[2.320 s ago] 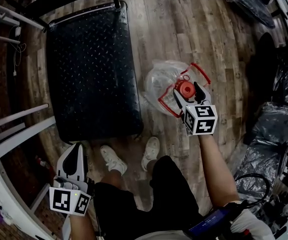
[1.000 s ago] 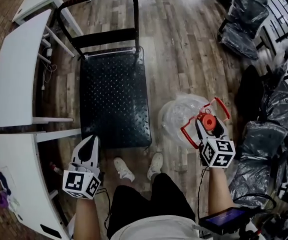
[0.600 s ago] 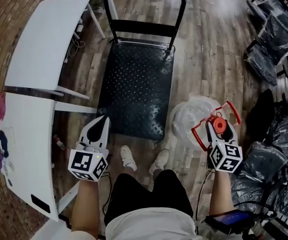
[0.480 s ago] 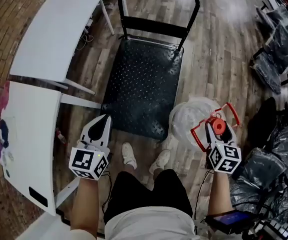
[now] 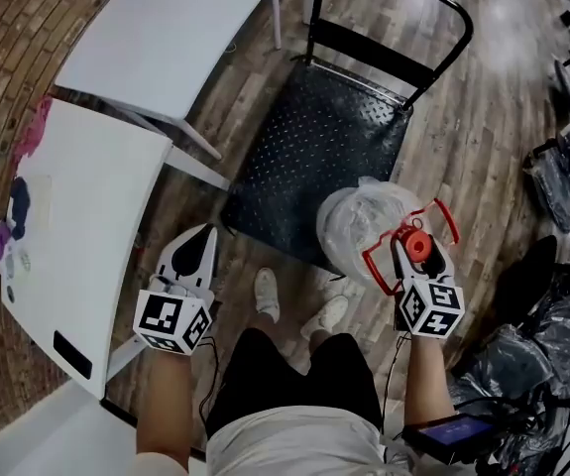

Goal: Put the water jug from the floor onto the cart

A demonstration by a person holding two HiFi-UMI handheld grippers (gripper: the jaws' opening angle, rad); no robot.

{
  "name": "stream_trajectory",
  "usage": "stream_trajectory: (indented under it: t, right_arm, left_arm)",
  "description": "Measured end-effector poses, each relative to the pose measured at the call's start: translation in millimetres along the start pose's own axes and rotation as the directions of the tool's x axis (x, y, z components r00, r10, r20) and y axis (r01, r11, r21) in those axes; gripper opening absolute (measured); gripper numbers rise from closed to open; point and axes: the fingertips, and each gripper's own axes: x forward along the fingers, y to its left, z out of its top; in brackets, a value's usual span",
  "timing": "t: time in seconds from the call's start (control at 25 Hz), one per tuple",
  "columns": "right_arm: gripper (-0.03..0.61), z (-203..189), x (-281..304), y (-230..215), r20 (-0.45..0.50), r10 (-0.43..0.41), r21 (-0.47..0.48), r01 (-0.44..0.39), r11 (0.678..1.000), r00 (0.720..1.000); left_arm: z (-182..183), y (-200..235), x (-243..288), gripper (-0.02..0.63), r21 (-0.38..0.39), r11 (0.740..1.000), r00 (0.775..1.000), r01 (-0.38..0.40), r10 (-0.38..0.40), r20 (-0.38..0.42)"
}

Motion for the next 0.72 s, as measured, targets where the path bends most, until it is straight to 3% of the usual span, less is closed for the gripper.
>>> stream_trajectory:
  t: [0.32, 0.72]
  right_arm:
    - [0.313, -14.4, 45.0, 63.7, -0.045, 0.059, -0.061, -0.062, 0.996, 0.997]
    - [0.312, -52.0, 91.0, 100.8, -0.125, 0.063, -0.117, -0.077, 0.990, 0.990]
  left_arm:
    - [-21.7, 35.5, -19.4, 0.000, -0.026, 0.999, 0.999, -0.026, 0.025, -0.023]
    - [-35.3, 45.8, -22.9, -0.001, -0.043, 0.999, 0.999, -0.009, 0.008, -0.036]
